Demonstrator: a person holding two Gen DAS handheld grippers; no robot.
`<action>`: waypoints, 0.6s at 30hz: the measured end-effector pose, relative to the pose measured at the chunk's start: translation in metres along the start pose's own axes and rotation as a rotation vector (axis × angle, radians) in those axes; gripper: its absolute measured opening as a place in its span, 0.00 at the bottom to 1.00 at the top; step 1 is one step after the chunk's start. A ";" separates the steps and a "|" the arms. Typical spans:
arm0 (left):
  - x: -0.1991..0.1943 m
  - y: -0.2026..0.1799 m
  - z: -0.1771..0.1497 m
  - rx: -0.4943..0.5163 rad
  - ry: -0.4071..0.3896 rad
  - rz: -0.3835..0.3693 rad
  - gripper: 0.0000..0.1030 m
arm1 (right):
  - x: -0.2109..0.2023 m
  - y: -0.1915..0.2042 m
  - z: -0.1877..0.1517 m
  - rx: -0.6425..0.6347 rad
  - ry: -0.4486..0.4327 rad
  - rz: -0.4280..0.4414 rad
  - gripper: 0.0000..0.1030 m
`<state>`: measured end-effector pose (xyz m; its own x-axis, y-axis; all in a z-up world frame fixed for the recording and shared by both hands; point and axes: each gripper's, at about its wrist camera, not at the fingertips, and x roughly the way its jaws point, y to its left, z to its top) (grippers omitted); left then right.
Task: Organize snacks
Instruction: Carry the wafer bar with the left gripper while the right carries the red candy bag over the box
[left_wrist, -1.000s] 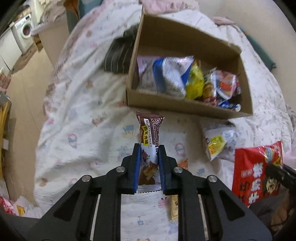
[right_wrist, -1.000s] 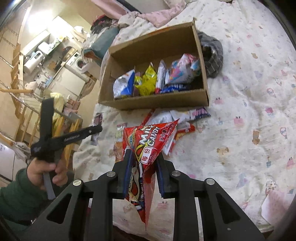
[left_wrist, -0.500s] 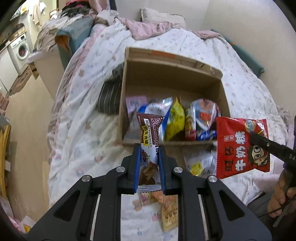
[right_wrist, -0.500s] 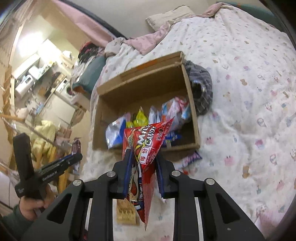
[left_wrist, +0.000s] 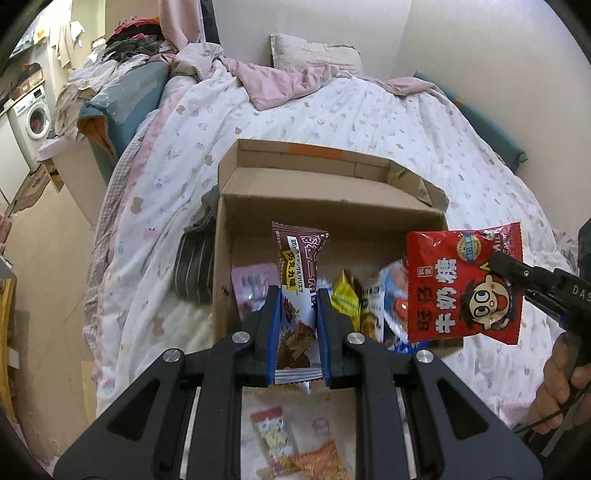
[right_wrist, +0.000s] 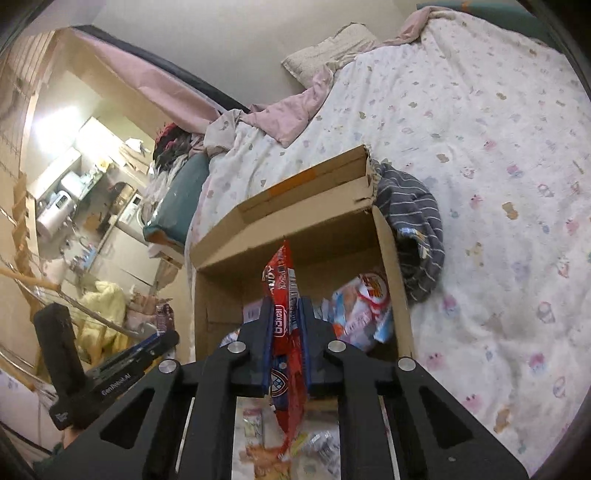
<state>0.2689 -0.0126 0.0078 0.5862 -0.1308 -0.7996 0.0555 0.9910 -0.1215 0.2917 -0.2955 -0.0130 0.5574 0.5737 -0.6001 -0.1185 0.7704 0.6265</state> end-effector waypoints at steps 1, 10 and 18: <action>0.003 0.000 0.002 -0.005 0.001 -0.002 0.14 | 0.003 -0.001 0.003 0.005 0.000 0.003 0.12; 0.035 0.004 0.005 -0.027 0.019 -0.003 0.14 | 0.033 -0.020 0.014 0.052 0.023 0.021 0.12; 0.057 0.006 0.005 -0.011 0.037 -0.011 0.15 | 0.073 -0.024 0.012 0.103 0.096 0.123 0.12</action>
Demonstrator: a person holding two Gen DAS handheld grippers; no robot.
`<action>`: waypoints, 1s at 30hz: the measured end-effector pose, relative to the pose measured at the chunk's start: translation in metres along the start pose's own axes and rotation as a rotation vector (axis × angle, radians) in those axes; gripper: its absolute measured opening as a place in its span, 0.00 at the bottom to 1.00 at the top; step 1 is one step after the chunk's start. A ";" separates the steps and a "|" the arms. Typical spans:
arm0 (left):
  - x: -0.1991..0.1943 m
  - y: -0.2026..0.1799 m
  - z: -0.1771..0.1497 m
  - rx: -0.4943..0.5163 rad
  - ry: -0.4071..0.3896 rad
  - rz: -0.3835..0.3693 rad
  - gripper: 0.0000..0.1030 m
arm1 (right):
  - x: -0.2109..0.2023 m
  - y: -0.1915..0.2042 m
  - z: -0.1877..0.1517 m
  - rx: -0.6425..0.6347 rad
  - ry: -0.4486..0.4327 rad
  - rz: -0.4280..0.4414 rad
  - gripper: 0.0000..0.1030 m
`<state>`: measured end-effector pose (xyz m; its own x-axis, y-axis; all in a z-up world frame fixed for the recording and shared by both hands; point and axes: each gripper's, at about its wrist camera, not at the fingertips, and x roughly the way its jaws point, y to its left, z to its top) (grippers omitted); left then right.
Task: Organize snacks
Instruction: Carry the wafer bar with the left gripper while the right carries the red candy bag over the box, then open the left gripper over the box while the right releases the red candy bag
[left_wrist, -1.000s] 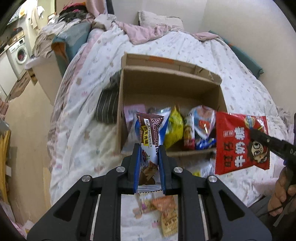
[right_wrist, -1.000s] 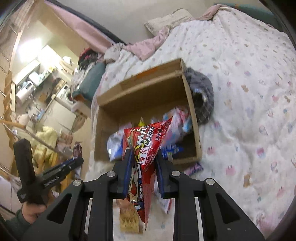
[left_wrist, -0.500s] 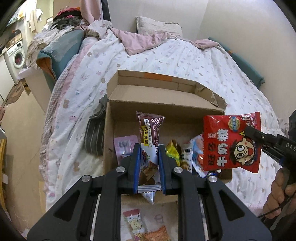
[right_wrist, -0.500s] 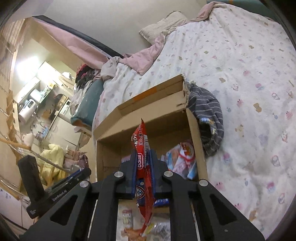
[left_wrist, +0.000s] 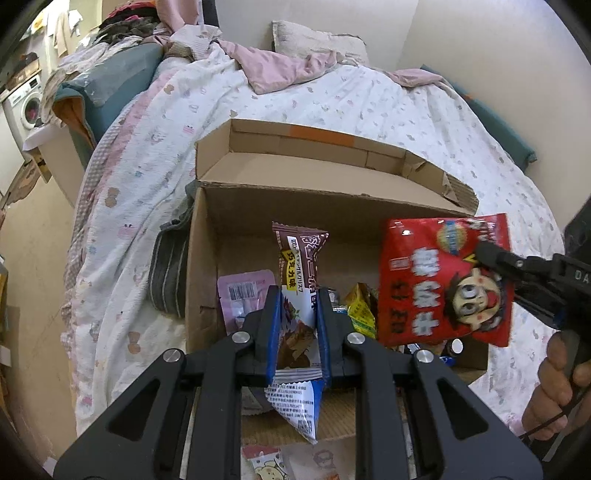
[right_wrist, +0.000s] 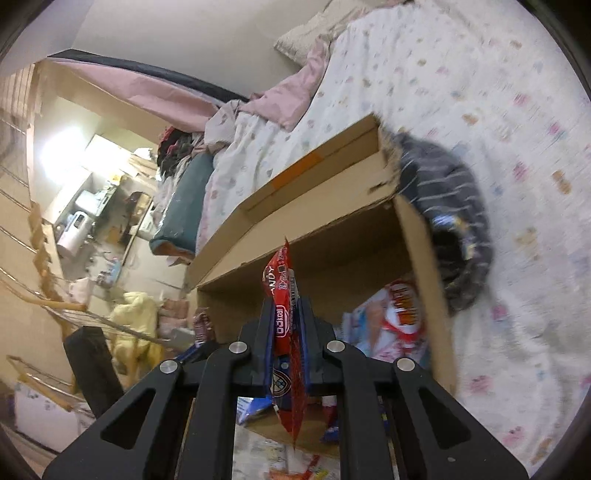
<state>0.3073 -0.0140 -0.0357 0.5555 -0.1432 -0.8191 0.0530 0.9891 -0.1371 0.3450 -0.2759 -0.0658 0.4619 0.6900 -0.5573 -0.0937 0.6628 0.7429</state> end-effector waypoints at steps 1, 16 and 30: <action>0.002 -0.001 0.000 0.008 0.001 0.000 0.15 | 0.006 0.000 -0.002 -0.013 0.010 -0.031 0.12; 0.007 -0.005 -0.005 0.042 -0.004 0.025 0.15 | 0.016 -0.006 -0.008 -0.050 0.035 -0.138 0.16; -0.001 -0.013 -0.005 0.077 -0.031 0.036 0.33 | 0.017 0.005 -0.009 -0.111 0.035 -0.166 0.17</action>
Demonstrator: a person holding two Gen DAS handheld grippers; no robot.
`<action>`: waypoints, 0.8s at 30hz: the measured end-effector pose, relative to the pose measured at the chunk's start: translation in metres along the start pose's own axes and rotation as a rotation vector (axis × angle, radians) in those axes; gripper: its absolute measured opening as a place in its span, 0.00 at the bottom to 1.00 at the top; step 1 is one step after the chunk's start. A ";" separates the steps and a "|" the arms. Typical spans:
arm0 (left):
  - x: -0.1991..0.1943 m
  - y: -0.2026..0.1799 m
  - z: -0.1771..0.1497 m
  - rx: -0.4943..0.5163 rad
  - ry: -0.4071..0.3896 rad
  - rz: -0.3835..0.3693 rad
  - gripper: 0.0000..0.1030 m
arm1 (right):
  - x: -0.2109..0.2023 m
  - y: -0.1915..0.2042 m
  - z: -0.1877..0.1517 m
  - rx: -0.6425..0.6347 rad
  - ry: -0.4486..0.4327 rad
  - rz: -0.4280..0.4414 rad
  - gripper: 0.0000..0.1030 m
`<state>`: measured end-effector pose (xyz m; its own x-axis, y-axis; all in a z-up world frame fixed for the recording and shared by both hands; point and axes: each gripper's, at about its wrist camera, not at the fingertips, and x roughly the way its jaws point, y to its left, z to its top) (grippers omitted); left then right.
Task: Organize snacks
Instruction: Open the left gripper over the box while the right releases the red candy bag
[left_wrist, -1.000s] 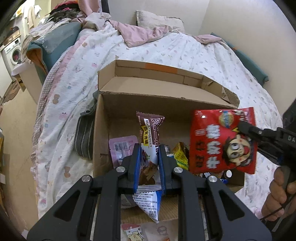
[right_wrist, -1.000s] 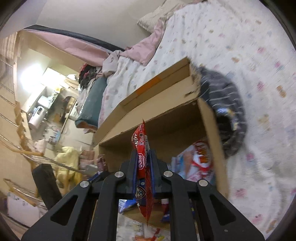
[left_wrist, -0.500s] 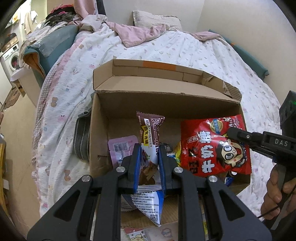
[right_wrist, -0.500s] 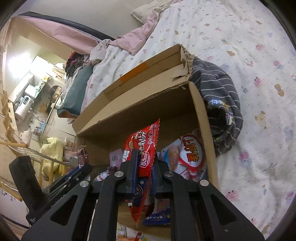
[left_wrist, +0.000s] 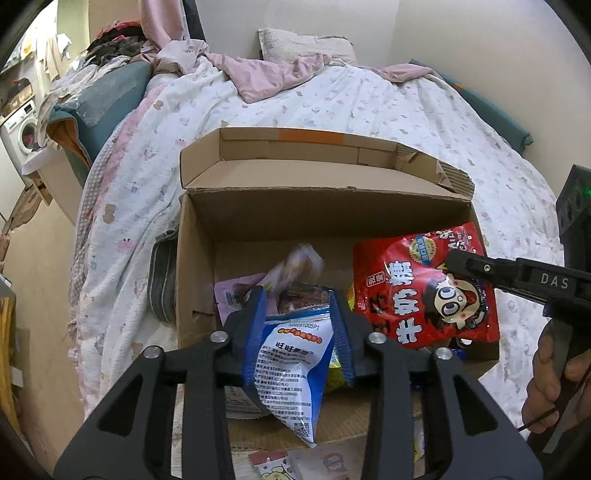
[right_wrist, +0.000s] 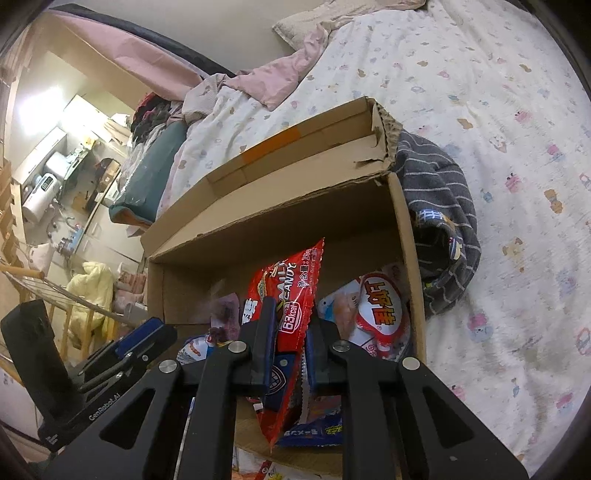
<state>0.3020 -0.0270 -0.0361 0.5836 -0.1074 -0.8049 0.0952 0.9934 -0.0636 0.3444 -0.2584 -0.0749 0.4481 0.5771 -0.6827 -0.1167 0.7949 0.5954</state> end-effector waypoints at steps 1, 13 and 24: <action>0.000 0.000 0.000 0.000 0.000 0.002 0.38 | 0.000 0.000 0.000 -0.001 0.000 -0.002 0.17; -0.006 0.002 0.001 -0.021 -0.036 0.001 0.82 | 0.006 0.004 -0.003 -0.006 0.018 -0.012 0.75; -0.004 0.005 -0.002 -0.034 -0.022 -0.003 0.82 | -0.002 -0.001 0.001 -0.002 -0.014 -0.038 0.78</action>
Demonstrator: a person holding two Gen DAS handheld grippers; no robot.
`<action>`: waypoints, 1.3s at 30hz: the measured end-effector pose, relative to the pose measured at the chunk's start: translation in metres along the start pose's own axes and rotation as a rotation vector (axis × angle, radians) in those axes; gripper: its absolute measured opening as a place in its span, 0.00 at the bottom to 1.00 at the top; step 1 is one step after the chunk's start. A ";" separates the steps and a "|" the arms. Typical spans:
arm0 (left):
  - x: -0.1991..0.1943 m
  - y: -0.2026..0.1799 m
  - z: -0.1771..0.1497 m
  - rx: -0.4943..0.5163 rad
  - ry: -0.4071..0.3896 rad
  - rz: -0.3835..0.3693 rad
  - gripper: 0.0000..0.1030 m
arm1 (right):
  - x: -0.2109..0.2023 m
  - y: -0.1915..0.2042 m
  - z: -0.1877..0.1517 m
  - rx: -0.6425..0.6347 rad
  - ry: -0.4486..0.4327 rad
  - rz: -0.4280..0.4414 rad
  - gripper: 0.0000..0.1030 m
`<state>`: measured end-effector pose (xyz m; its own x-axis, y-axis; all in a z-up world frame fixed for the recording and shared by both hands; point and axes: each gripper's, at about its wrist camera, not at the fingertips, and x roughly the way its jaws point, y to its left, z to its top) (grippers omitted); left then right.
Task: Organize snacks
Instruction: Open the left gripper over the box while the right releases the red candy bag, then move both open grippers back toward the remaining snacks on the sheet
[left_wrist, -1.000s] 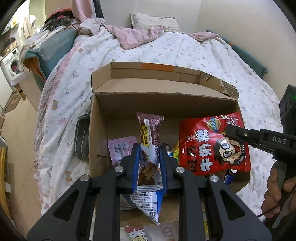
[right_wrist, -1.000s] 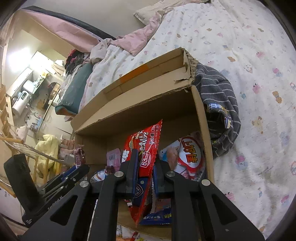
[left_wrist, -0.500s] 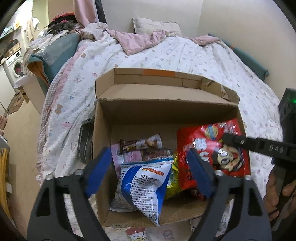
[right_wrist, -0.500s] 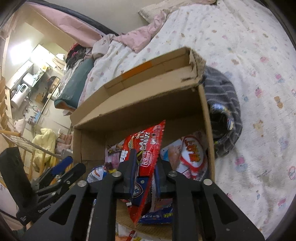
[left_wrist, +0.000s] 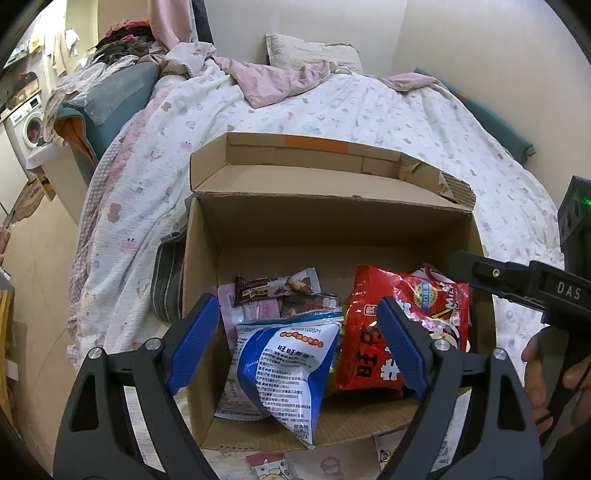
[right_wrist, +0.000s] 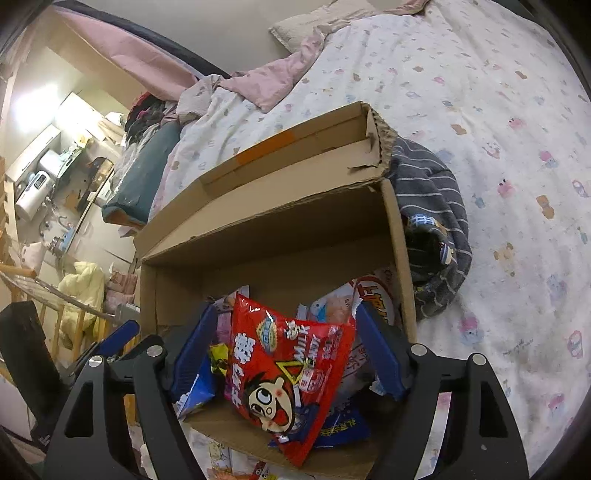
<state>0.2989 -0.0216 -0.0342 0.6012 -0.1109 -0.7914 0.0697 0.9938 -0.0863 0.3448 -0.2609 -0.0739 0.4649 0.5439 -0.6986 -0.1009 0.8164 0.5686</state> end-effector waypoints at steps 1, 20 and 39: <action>0.000 0.000 0.000 -0.001 0.001 -0.001 0.82 | -0.001 0.000 0.000 0.001 -0.002 0.002 0.78; -0.035 0.004 -0.020 -0.054 -0.005 -0.030 0.82 | -0.034 0.018 -0.023 -0.079 -0.033 -0.009 0.78; -0.078 0.015 -0.067 -0.074 -0.002 0.014 0.83 | -0.077 0.027 -0.075 -0.077 -0.039 -0.008 0.78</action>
<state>0.1997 0.0022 -0.0148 0.6033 -0.0969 -0.7916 0.0025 0.9928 -0.1197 0.2403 -0.2664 -0.0376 0.4994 0.5308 -0.6847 -0.1641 0.8340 0.5268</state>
